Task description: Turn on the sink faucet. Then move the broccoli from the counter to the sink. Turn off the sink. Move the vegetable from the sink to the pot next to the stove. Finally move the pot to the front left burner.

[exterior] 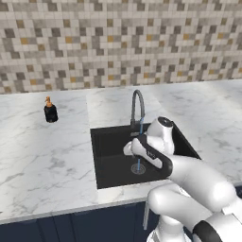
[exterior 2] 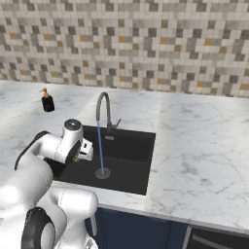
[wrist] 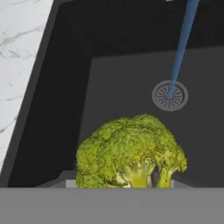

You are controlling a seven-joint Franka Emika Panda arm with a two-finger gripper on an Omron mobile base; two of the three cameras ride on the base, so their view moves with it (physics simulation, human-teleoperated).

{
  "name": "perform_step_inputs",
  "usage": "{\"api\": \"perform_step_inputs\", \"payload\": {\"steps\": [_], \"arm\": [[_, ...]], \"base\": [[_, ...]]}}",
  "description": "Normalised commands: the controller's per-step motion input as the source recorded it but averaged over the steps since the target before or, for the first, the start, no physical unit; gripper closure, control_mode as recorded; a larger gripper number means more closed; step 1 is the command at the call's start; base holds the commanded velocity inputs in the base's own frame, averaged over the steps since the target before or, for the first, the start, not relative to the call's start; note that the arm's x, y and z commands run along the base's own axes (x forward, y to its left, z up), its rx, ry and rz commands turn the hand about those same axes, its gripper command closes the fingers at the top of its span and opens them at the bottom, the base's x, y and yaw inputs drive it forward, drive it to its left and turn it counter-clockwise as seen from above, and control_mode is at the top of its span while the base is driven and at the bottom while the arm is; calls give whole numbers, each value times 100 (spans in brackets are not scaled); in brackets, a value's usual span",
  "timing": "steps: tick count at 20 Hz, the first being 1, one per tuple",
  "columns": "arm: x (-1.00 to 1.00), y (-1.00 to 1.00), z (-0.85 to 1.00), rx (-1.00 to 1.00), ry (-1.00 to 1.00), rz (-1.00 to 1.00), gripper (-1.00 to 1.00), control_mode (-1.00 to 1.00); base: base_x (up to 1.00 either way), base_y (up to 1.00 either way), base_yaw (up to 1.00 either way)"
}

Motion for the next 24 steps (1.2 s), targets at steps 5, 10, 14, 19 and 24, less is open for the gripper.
{"api": "perform_step_inputs", "payload": {"steps": [5, 10, 14, 19, 24], "arm": [[21, -50, -31, 2, 0, -1, 100, -100], [31, -35, -35, 0, 0, 0, 100, -100], [31, -25, -47, 0, 0, 0, 100, -100], [33, -20, -43, 0, 2, 0, 100, -100], [38, -19, -31, 0, 5, 3, 100, -100]], "base": [[0, 0, 0], [0, 0, 0], [0, 0, 0], [0, 0, 0], [0, 0, 0]]}}
